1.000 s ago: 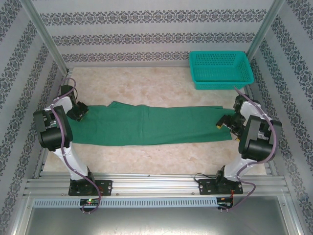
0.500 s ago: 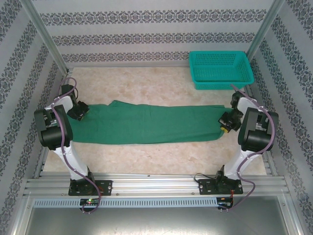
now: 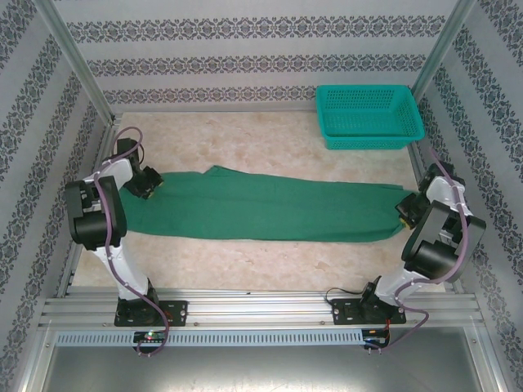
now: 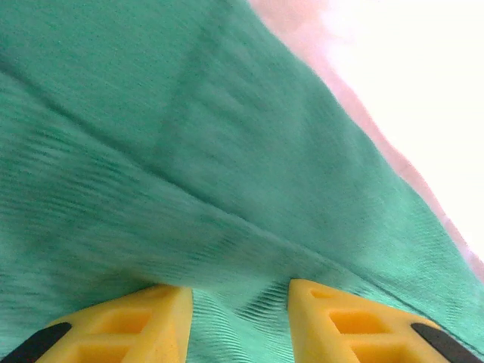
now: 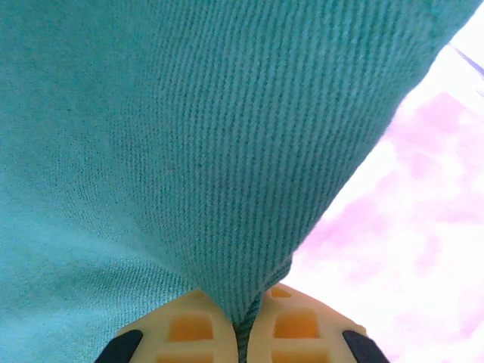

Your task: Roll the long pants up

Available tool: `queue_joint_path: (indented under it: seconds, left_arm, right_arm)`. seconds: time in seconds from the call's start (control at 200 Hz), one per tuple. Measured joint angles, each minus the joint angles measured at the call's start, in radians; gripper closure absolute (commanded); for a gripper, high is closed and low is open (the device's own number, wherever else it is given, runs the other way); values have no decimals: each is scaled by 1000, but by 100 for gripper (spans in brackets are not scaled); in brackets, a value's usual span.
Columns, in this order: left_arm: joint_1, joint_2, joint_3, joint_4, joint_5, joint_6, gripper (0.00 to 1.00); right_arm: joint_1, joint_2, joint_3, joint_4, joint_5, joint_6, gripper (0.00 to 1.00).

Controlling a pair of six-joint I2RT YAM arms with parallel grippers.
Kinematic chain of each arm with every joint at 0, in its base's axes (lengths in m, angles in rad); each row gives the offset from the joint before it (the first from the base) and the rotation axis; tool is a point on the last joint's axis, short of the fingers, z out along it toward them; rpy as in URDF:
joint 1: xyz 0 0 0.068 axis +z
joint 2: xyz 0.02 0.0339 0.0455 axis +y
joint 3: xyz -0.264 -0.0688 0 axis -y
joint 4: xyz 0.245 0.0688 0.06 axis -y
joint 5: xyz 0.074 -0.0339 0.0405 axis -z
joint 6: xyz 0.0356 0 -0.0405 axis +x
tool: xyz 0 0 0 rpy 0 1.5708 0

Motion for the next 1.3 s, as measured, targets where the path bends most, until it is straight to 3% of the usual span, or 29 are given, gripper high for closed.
queue_joint_path:
  seconds: [0.1, 0.175, 0.375, 0.515, 0.629, 0.759, 0.959, 1.034, 1.094, 1.149, 1.304]
  left_arm:
    - [0, -101, -64, -17, -61, -6, 55]
    - [3, -189, -78, -41, -97, -10, 54]
    - [48, -382, -95, -49, -92, -18, 51]
    - [173, -476, -183, -50, -34, -44, 50]
    - [298, -496, -212, -72, 14, -51, 49]
    - [363, -517, -216, -81, 56, -50, 49]
    - [441, -529, -257, -87, 121, -27, 51]
    - [474, -529, -274, -90, 137, -22, 51]
    - [488, -529, -283, -90, 149, -20, 51]
    - [489, -529, -291, -89, 163, -18, 51]
    - [485, -529, -317, -76, 203, -15, 51]
  right_arm:
    - [25, -35, 1, 21, 34, 11, 100]
    - [119, -92, 1, 31, 68, 19, 100]
    - [615, -202, 84, 29, 108, 94, 100]
    - [936, -141, 219, 4, 121, 167, 100]
    - [1154, 53, 448, -38, 114, 201, 100]
    - [1342, 374, 837, -104, 72, 210, 100]
    - [1509, 937, 1694, -271, -40, 208, 100]
    - [1545, 1019, 1783, -261, -122, 239, 100]
    - [1561, 1014, 1696, -213, -193, 274, 47]
    - [1567, 1001, 1597, -155, -249, 296, 4]
    - [1553, 986, 1444, -74, -337, 288, 2]
